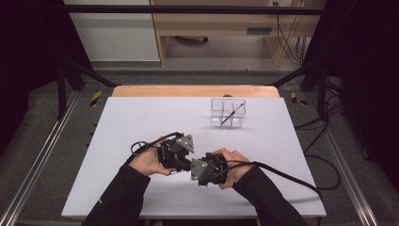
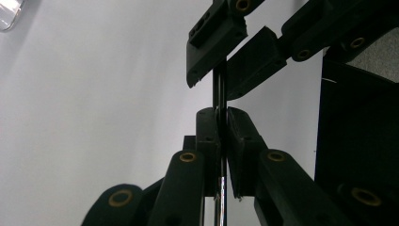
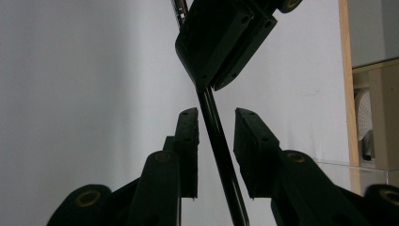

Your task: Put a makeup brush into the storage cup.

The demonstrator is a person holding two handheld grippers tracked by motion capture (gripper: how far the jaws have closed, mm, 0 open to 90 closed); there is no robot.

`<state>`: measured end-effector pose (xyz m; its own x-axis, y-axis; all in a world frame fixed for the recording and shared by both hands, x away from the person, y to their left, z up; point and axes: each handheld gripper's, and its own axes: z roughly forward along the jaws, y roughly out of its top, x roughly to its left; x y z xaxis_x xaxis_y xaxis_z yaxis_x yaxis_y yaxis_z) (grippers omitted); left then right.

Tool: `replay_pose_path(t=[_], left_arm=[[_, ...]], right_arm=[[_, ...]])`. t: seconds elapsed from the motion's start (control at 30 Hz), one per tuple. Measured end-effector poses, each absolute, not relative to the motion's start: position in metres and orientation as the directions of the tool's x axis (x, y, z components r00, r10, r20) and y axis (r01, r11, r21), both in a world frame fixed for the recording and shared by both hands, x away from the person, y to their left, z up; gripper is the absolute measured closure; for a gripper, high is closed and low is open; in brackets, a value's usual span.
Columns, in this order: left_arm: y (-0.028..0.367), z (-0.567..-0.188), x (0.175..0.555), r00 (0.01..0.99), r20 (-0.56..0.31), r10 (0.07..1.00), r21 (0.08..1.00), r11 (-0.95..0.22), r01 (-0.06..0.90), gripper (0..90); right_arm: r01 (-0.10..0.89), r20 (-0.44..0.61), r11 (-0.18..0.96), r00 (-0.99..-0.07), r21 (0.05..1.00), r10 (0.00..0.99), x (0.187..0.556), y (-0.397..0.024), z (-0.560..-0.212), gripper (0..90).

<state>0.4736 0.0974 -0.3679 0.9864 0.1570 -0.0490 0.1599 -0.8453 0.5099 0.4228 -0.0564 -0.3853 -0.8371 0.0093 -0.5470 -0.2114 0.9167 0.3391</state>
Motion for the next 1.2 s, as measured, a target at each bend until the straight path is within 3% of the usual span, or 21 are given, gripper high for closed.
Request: replay_pose_path(t=[1.0,1.2], left_arm=[[0.0995,-0.3654,0.4712,0.99,-0.055,0.131,0.523,-0.84,0.14,83.1],[0.1023,-0.3639,0.4713,0.989,-0.039,0.141,0.541,-0.829,0.139,77.5]], right_arm=[[-0.223,-0.507,0.923,-0.861,0.315,-0.035,0.4228,-0.0553,-0.3864,83.3],[-0.215,-0.492,0.921,-0.87,0.325,-0.029,0.4239,-0.0556,-0.3867,84.3]])
